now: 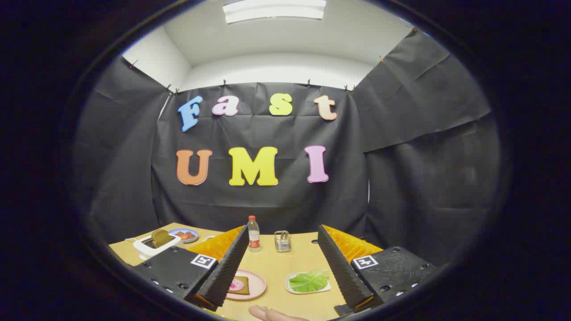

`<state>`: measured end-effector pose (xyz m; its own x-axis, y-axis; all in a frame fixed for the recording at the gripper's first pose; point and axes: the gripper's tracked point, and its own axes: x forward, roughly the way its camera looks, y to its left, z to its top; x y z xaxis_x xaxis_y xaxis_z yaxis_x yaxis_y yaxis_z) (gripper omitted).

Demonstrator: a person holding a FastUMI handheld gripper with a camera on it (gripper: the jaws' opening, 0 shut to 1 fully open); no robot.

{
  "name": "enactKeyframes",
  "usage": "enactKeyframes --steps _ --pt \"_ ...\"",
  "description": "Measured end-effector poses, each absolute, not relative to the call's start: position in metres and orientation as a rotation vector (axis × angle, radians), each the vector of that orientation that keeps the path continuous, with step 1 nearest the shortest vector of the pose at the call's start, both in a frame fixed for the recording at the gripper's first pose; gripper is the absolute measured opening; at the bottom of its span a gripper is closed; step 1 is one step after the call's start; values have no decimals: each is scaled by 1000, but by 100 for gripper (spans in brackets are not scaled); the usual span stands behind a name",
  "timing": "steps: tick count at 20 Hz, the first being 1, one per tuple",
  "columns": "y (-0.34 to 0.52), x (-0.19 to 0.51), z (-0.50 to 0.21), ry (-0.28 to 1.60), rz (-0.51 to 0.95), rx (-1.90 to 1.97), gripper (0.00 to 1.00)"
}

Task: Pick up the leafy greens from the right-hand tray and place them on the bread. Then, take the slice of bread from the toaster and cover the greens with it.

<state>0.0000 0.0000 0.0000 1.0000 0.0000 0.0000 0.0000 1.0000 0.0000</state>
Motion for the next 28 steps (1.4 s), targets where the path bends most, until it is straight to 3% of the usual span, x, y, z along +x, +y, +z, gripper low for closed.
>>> enactKeyframes --steps 16,28 --pt "-9 39 -29 42 -76 -57 95" --pt "-74 127 -100 126 -101 -124 95"
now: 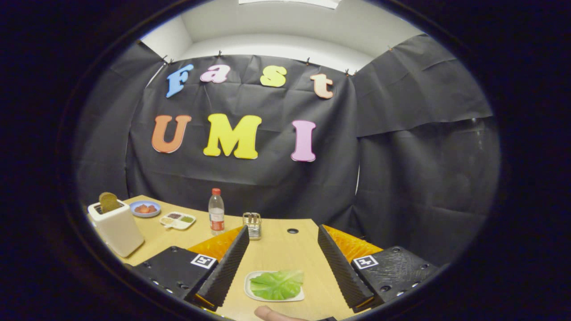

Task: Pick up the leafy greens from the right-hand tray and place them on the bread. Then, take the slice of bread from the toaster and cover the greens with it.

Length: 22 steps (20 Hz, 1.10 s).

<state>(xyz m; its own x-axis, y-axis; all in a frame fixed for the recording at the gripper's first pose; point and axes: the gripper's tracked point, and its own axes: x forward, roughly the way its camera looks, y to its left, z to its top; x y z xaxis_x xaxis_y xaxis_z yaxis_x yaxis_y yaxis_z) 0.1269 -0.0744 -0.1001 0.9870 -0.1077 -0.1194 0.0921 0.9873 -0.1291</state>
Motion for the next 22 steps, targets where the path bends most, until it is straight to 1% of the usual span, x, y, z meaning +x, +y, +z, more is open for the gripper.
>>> enactKeyframes --steps 5,12,20,22 --pt "-101 176 -173 306 -120 -76 95" --pt "-132 205 -274 536 -195 -119 96" --pt "-135 217 -321 664 -206 -107 96" --pt "-131 217 -331 700 -187 -101 93"
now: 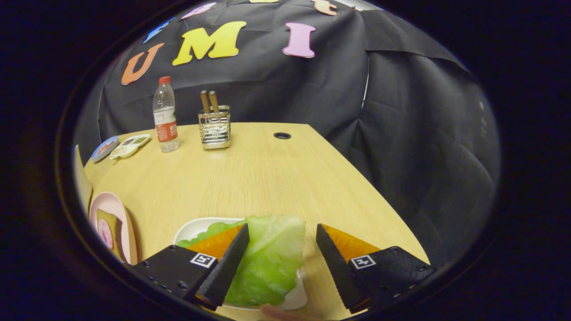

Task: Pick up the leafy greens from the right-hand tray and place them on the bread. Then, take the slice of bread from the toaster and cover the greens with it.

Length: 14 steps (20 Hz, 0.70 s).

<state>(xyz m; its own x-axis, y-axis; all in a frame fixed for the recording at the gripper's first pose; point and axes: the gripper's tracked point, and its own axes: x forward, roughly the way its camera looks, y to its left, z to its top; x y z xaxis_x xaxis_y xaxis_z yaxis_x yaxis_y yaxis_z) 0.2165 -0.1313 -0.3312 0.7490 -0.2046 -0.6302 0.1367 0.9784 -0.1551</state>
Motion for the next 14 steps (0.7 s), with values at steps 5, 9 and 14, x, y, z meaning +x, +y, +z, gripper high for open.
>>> enactKeyframes --steps 5,9,14 --pt "-121 218 -333 707 -169 -113 73" --pt "-125 218 -331 691 -188 -219 42" --pt "-133 219 -322 679 -197 -251 4"
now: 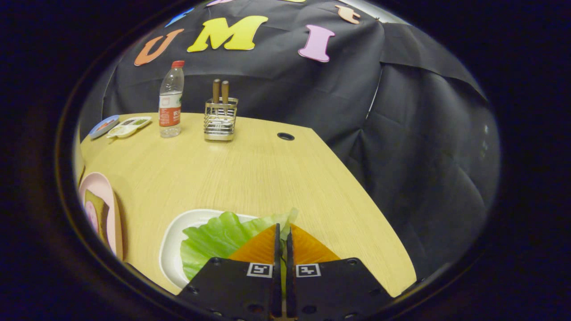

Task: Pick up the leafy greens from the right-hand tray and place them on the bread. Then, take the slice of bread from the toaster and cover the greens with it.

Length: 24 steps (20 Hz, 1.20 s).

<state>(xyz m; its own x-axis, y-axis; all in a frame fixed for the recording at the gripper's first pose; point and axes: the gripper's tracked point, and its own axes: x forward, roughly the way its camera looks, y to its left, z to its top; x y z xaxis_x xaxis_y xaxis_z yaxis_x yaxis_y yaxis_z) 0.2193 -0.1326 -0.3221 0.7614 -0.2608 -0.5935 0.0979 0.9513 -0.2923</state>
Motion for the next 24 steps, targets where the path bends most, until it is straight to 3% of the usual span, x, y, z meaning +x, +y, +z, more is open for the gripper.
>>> enactKeyframes --steps 2,15,24 --pt "-129 216 -311 653 -178 -238 0" --pt "-84 169 -199 443 -131 -173 0" --pt "20 130 -179 405 28 -162 0"
